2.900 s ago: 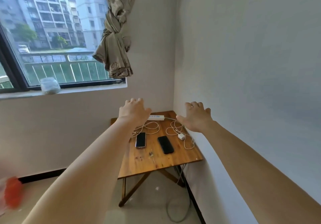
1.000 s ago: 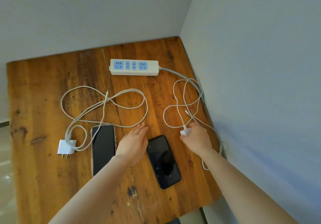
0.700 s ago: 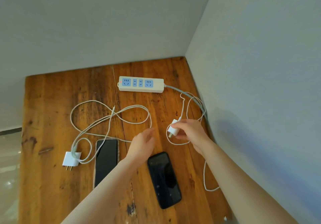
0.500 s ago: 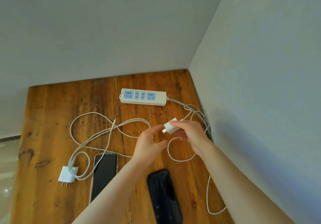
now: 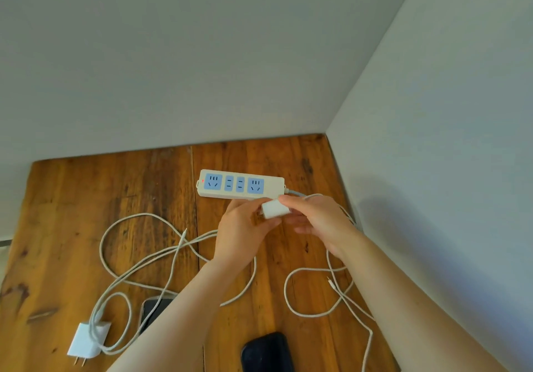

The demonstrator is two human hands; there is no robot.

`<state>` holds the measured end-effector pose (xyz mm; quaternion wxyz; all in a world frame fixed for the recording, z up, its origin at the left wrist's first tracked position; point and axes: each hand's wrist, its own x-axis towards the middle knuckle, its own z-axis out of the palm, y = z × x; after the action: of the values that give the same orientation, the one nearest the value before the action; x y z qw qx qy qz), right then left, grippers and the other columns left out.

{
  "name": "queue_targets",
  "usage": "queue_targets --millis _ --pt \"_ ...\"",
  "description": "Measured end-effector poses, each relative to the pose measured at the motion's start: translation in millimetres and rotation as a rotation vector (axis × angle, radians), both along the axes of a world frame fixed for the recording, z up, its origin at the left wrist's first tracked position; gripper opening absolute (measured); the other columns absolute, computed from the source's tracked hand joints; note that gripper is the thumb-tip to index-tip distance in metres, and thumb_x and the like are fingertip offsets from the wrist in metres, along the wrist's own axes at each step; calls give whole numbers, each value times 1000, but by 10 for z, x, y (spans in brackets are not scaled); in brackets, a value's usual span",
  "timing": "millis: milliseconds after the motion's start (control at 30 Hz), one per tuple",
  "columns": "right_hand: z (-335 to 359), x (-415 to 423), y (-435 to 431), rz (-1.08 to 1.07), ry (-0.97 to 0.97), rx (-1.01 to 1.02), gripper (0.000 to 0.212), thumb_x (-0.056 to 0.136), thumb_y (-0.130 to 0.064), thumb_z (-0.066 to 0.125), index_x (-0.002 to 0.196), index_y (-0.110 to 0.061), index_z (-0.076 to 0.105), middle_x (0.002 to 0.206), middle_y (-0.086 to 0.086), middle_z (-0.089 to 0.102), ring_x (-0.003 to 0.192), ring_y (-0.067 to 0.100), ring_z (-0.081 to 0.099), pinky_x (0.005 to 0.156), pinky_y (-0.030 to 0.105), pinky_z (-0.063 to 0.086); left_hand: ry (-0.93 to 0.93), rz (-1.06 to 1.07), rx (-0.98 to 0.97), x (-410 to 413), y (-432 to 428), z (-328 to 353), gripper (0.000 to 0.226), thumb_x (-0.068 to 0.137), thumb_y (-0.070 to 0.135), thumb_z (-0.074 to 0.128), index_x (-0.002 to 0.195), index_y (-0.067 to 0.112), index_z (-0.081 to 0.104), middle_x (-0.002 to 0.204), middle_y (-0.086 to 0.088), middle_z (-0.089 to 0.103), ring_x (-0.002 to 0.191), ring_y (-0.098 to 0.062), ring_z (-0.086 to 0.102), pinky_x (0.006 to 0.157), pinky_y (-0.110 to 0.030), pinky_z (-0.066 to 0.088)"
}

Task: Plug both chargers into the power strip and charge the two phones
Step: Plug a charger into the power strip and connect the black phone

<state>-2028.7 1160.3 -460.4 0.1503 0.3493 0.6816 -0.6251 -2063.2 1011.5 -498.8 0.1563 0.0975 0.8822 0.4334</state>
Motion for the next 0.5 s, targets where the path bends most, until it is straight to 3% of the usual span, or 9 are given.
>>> queue_targets --millis 100,167,233,300,400,467,500 --pt "-108 -109 -14 -25 109 641 32 78 -52 65 85 -22 56 76 -11 57 69 6 57 52 12 37 -64 1 -20 -213 30 -47 47 79 32 73 124 25 61 124 2 61 116 -18 52 87 -26 41" --pt "-152 -152 -15 41 301 874 28 80 -46 65 92 -24 53 85 -14 51 75 3 51 59 9 36 -107 -28 -10 -349 17 -70 44 79 32 73 122 25 63 121 3 64 113 -17 55 87 -27 44" --pt "-213 -237 -3 252 374 852 28 84 -44 60 107 -27 57 104 -16 48 101 1 42 84 21 33 -125 -68 28 -464 -12 -64 38 80 31 73 117 26 66 112 6 68 105 -13 58 82 -20 42" --pt "-256 -338 20 396 351 757 32 88 -46 54 116 -32 57 114 -16 51 110 1 38 94 31 23 -148 -88 77 -559 -27 -45 32 81 31 71 112 26 68 101 10 70 92 -7 61 72 -12 37" --pt "-236 -517 61 407 387 591 34 89 -45 53 121 -33 54 113 -17 54 104 2 48 91 26 35 -185 -106 114 -669 -27 -64 30 83 32 68 112 27 67 97 14 68 85 0 60 66 -9 35" --pt "-205 -635 95 446 400 503 30 90 -41 54 118 -31 54 112 -15 55 104 6 52 79 17 44 -168 -130 116 -726 -41 -100 33 84 30 68 116 26 65 106 10 67 98 -8 60 77 -18 43" --pt "-201 -686 118 467 394 506 28 91 -39 54 117 -30 53 113 -12 55 103 6 53 75 16 45 -133 -135 67 -750 -66 -132 39 83 28 69 121 26 62 115 8 63 112 -15 54 89 -28 43"
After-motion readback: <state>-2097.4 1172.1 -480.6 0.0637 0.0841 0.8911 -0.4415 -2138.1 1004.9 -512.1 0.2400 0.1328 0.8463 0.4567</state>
